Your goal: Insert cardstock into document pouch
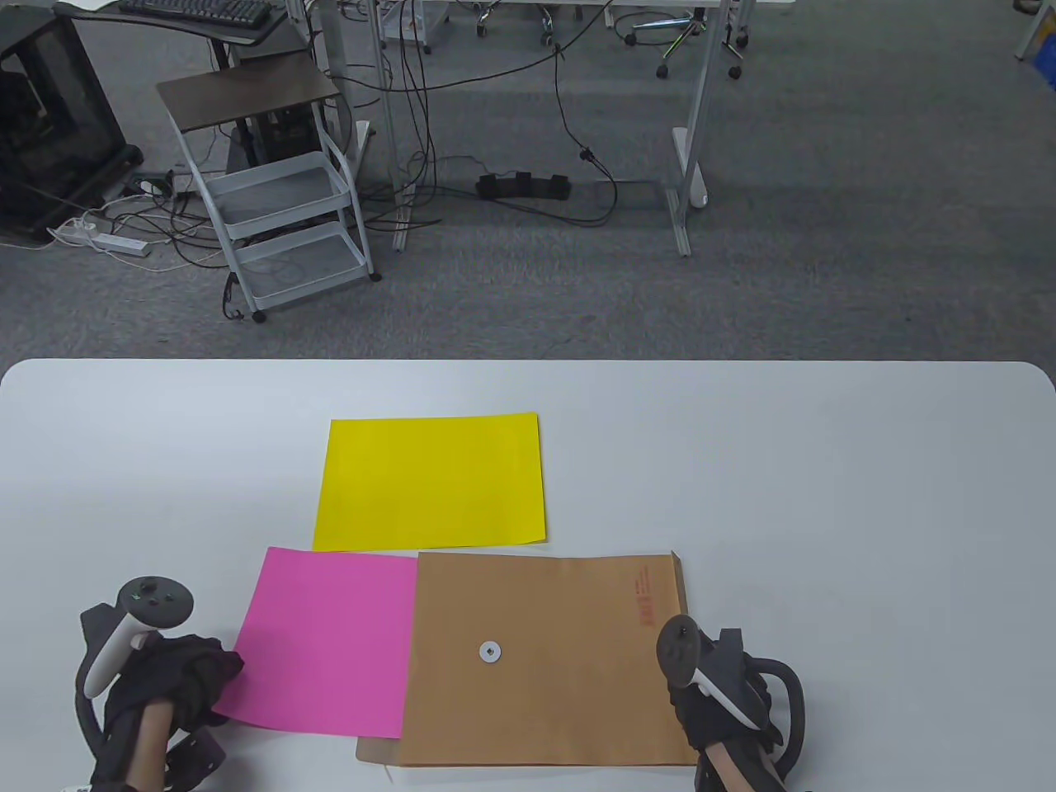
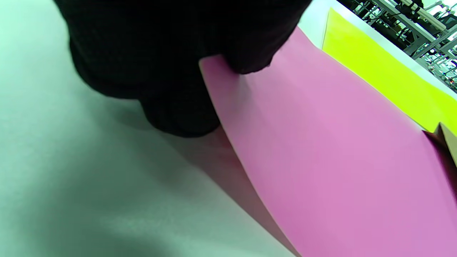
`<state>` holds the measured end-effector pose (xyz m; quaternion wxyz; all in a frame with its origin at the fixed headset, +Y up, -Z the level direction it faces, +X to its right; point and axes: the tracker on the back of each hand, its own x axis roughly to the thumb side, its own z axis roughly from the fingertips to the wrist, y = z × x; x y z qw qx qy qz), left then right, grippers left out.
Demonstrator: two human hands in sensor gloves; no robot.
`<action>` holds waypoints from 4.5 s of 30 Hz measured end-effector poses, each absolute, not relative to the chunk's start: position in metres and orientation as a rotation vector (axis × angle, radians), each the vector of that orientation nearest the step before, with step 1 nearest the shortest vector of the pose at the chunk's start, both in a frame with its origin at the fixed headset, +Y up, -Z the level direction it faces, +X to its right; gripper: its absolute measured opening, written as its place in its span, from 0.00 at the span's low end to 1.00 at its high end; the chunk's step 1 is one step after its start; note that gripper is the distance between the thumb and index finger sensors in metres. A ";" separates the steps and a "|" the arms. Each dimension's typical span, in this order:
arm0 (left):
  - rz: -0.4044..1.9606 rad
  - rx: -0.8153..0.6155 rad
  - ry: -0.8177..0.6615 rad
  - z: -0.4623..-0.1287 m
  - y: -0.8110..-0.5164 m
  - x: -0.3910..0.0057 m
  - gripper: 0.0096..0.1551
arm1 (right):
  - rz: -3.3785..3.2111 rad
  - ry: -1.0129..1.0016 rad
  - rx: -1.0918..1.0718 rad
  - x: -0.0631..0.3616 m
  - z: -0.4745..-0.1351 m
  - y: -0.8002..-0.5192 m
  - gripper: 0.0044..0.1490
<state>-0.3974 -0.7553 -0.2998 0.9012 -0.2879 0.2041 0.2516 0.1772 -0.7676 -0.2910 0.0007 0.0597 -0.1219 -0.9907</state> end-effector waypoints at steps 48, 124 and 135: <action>0.500 -0.624 0.298 -0.302 -0.759 -0.360 0.23 | -3.111 -0.383 0.188 0.177 -0.291 -0.768 0.17; 0.710 -0.654 0.022 -0.293 -0.746 -0.299 0.24 | -3.090 -0.370 0.171 0.175 -0.290 -0.768 0.17; 0.699 -0.675 0.001 -0.290 -0.749 -0.281 0.25 | -3.087 -0.367 0.169 0.175 -0.290 -0.768 0.17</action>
